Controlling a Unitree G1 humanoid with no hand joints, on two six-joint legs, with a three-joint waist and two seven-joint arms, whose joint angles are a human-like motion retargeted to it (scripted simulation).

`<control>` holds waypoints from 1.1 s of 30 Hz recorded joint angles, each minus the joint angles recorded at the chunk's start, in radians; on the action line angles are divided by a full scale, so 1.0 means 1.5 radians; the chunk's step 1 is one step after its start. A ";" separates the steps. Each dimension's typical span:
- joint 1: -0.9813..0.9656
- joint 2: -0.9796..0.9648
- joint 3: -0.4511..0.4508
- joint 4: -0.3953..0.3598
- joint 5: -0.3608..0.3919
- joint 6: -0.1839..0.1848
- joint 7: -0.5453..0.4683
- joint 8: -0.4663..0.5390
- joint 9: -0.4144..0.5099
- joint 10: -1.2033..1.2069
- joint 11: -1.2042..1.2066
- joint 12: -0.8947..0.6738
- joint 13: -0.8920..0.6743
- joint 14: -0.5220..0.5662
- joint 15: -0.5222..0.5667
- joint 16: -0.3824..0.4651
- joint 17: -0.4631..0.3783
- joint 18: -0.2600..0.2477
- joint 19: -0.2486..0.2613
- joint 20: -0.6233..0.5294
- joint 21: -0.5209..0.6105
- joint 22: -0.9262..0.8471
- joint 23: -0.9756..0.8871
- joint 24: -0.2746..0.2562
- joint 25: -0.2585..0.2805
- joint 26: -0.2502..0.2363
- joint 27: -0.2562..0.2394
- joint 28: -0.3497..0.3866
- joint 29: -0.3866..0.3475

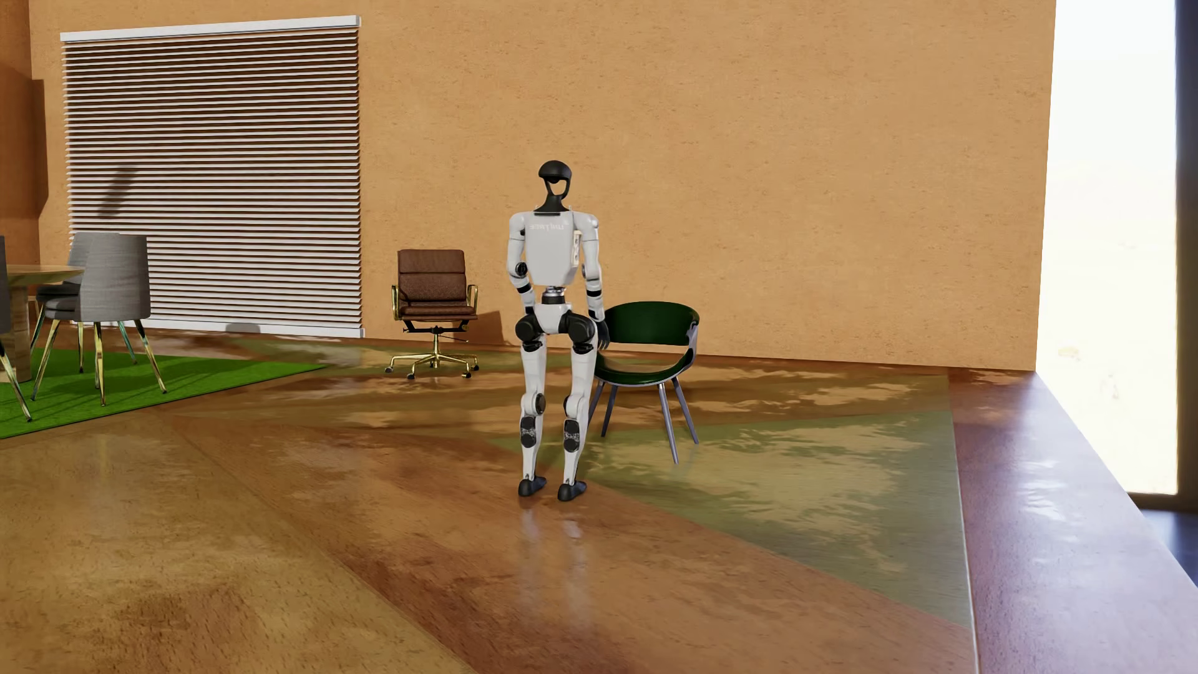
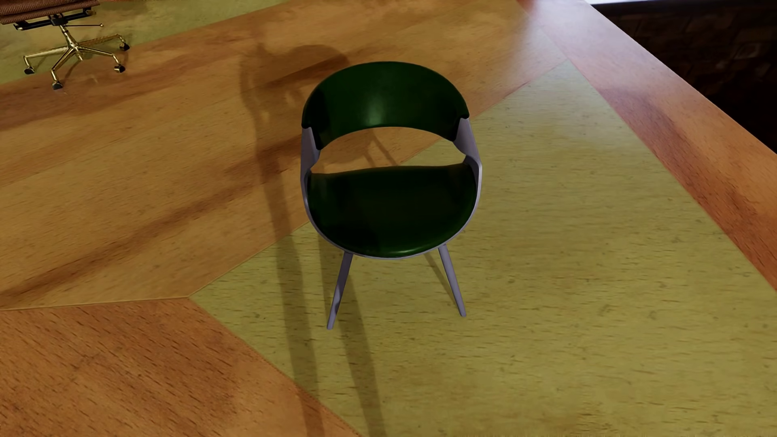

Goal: Go to the chair

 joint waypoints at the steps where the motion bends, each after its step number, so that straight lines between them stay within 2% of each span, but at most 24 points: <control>1: -0.001 0.000 0.000 0.000 0.000 0.000 0.000 0.000 0.000 0.000 0.000 -0.001 -0.002 0.001 0.000 0.000 -0.001 0.000 0.000 -0.001 0.001 0.000 0.000 0.001 0.000 -0.001 -0.002 0.000 0.002; 10: -0.005 0.000 -0.001 -0.001 -0.001 0.002 -0.007 -0.008 -0.003 0.005 -0.001 -0.006 -0.013 0.001 0.000 -0.002 -0.008 -0.003 -0.001 -0.019 0.019 -0.011 -0.002 -0.002 0.004 0.003 -0.014 -0.004 0.003; 17: -0.005 0.000 0.001 0.001 0.001 0.001 -0.008 -0.009 -0.001 0.008 0.001 -0.002 -0.005 -0.002 -0.002 0.005 -0.014 -0.005 -0.003 -0.021 0.040 -0.004 -0.004 -0.004 0.011 -0.007 -0.011 0.000 0.009; 33: -0.013 -0.002 0.002 0.004 0.004 -0.001 -0.009 -0.010 0.009 0.018 0.001 0.016 -0.009 -0.002 -0.001 0.004 -0.027 -0.008 -0.006 -0.017 0.051 -0.016 -0.002 -0.017 0.029 0.008 -0.010 0.011 0.002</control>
